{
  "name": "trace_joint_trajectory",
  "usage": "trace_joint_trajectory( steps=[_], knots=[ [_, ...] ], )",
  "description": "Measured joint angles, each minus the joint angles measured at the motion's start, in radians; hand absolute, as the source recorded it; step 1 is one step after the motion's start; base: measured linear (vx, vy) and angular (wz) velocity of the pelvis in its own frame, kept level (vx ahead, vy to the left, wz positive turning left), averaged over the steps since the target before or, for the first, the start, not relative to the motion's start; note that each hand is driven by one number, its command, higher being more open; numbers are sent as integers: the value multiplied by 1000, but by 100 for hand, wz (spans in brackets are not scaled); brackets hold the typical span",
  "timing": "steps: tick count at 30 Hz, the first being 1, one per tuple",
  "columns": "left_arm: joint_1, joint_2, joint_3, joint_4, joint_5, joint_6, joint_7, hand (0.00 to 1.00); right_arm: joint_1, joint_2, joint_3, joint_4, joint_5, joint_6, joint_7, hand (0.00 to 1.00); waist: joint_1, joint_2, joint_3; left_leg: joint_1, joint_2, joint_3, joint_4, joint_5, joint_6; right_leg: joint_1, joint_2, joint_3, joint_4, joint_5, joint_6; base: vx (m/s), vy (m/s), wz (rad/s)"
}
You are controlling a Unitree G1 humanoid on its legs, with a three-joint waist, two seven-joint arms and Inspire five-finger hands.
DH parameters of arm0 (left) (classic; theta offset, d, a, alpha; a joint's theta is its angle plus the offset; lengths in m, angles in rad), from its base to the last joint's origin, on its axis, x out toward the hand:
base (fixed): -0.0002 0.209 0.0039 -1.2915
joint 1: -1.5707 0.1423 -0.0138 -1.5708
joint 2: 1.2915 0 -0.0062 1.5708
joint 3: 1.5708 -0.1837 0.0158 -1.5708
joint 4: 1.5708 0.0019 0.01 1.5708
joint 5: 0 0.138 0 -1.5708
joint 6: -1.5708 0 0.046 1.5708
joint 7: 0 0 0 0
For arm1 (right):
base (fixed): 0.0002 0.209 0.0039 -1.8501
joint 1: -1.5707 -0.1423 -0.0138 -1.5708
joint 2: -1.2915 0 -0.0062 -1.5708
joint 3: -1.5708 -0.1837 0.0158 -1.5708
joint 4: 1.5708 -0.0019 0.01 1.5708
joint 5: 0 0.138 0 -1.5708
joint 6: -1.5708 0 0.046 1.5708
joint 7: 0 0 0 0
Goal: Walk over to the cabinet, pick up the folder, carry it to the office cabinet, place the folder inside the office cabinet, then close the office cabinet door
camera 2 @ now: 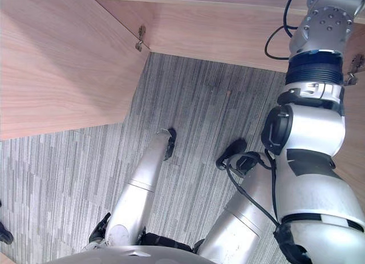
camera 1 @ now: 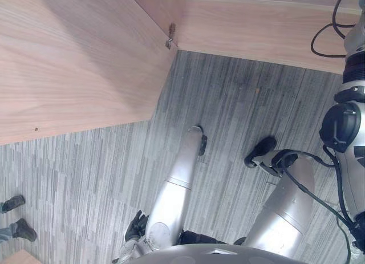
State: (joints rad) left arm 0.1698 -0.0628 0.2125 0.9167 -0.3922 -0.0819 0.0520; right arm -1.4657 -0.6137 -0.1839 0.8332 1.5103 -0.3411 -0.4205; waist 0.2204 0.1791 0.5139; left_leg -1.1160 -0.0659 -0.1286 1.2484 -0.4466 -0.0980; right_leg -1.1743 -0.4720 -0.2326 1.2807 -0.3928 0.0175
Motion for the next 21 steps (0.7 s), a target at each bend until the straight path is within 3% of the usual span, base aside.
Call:
trace_joint_trajectory(
  steps=[6,14,17,21],
  knots=[
    [0,0,1,0,-5,0,0,100,0,-2,-2,-23,9,-26,17,100,-1,0,0,-13,-12,-8,4,3,-9,-14,-15,-2,22,-15,-4,21,12,8],
    [0,1,4,0,-37,0,-15,100,2,-8,26,-22,-4,-2,65,100,0,0,0,-10,-12,-12,2,4,-13,-12,-15,-6,26,-19,-8,12,4,1],
    [-1,4,12,0,-42,0,-32,100,11,-27,74,-5,-34,46,92,100,-2,-1,0,2,-11,-13,-8,7,-19,-1,-14,-8,18,-19,-7,25,34,0],
    [-8,2,34,0,-30,3,-40,100,36,-76,188,84,-209,177,122,100,-7,-1,1,58,-4,-16,-66,23,-26,58,-5,-26,-30,-15,-1,8,6,-1]
  ],
)
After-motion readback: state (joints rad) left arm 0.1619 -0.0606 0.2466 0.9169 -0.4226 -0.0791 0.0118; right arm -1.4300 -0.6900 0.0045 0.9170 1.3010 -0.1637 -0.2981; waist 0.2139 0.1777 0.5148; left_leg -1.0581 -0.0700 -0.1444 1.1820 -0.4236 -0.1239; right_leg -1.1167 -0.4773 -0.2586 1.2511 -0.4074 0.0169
